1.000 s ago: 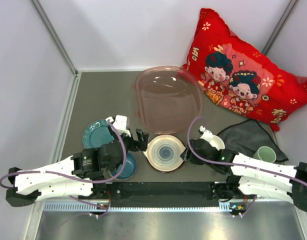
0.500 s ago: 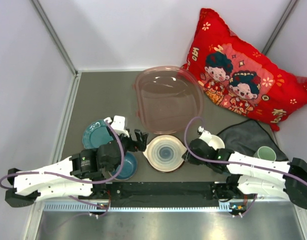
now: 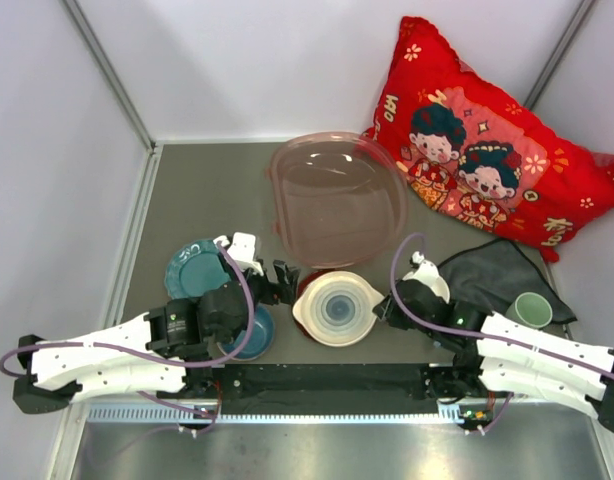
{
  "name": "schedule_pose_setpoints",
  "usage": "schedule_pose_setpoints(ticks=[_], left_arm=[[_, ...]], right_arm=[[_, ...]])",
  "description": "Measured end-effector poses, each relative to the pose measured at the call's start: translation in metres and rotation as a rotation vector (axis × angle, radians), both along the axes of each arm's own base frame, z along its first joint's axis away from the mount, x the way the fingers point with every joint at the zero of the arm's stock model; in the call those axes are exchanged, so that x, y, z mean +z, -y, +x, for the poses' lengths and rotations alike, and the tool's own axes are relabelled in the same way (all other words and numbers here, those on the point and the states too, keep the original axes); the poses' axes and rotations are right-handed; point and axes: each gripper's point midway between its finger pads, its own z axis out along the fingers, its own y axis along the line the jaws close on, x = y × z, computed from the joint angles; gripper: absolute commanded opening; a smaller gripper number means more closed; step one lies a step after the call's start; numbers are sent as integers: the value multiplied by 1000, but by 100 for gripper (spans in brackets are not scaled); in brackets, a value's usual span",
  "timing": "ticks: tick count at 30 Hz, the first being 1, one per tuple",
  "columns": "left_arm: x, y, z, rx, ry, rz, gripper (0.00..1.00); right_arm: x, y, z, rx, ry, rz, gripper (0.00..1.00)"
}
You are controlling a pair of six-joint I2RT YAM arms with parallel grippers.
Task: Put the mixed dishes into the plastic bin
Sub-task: Pick up the plate at the center of the board.
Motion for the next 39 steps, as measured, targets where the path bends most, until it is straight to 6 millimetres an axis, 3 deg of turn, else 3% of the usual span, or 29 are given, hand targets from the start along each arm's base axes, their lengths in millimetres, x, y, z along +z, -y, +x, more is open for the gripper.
schedule_pose_setpoints(ticks=[11, 21, 31, 39], left_arm=[[-2, 1, 0, 0, 0, -4, 91], [-22, 10, -2, -16, -34, 4, 90], [-28, 20, -3, -35, -55, -16, 91], [-58, 23, -5, -31, -101, 13, 90]], right_arm=[[-2, 6, -3, -40, 12, 70, 0], [25, 18, -4, -65, 108, 196, 0], [27, 32, -9, -81, 132, 211, 0], [29, 41, -13, -93, 142, 222, 0]])
